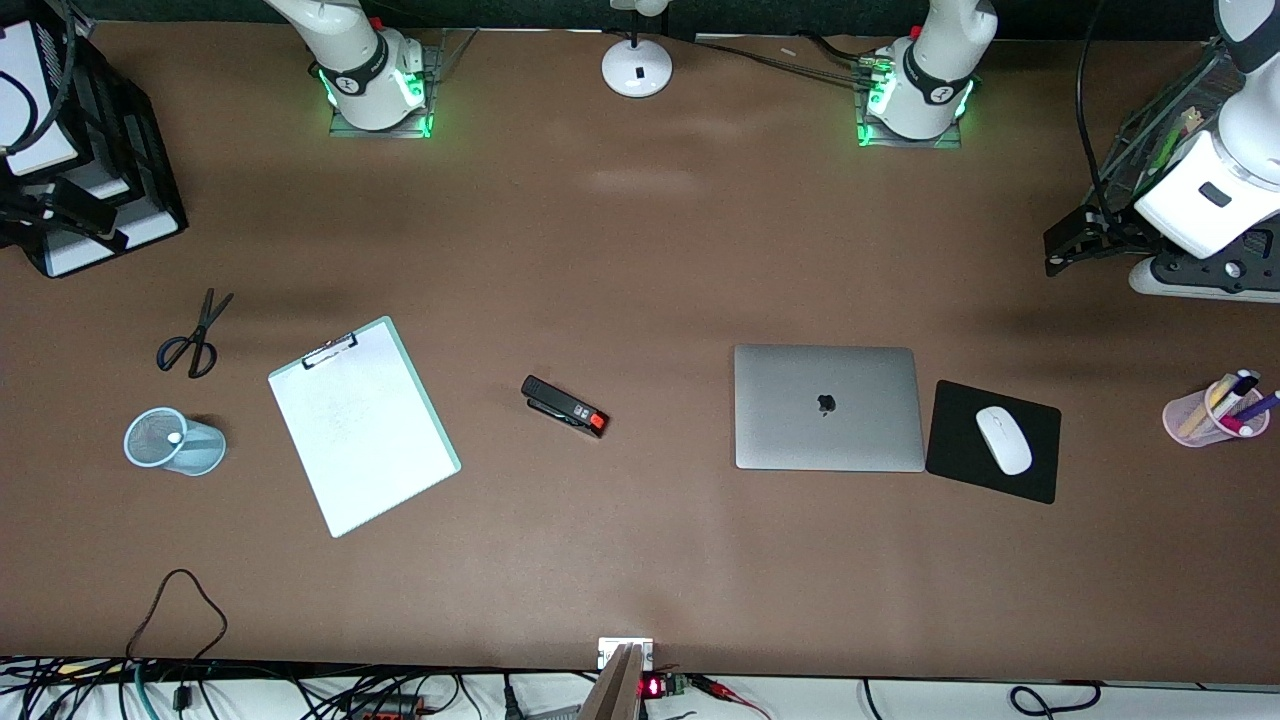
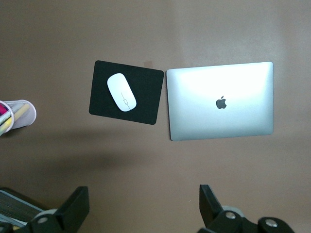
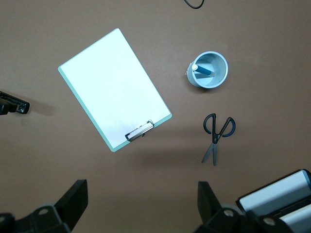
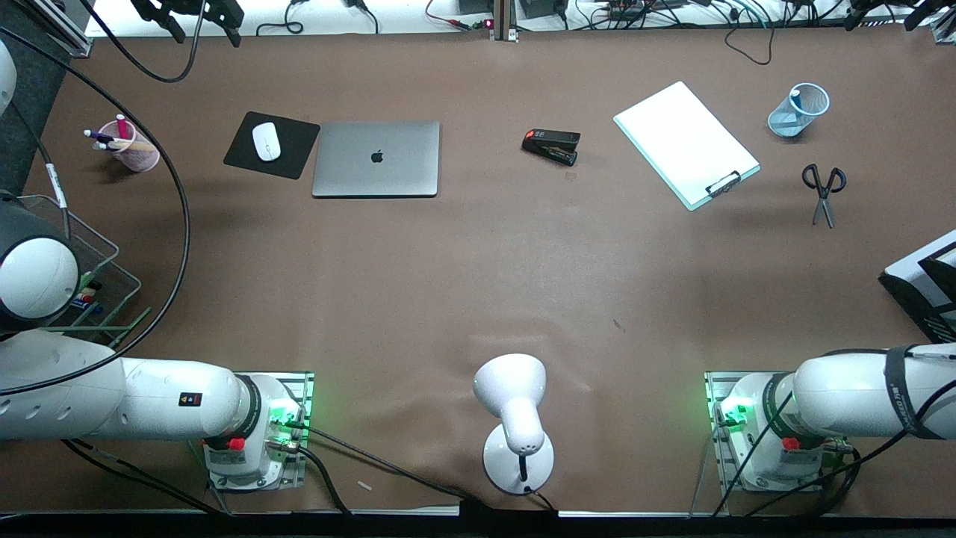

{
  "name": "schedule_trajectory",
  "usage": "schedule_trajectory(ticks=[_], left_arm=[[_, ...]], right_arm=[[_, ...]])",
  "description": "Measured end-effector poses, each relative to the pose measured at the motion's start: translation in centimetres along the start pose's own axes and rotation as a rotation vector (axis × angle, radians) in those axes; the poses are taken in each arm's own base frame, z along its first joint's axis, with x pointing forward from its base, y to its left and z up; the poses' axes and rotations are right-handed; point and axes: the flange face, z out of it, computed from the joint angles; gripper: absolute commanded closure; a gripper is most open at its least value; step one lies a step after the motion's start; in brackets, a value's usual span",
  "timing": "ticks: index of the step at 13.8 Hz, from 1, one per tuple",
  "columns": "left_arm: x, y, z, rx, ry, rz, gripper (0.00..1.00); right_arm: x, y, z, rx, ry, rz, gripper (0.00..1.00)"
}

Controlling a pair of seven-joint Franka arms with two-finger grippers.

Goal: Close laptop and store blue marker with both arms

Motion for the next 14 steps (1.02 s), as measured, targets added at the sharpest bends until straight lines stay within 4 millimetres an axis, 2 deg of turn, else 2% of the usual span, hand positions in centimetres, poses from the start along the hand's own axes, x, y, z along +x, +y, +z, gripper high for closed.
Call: schedule_trajectory(ticks=[6,14], left_arm=[[-0.1,0.0,0.0,0.000,-0.005,0.000,0.00],[-0.1,0.0,0.1,0.000,-0.006,0.000,0.00]], right_arm=[[-0.6,-0.1,-1.3,0.001,-0.006,-0.002,0.00],[-1.1,-0.3,-1.3,0.004,-0.045,-0.004,0.00]])
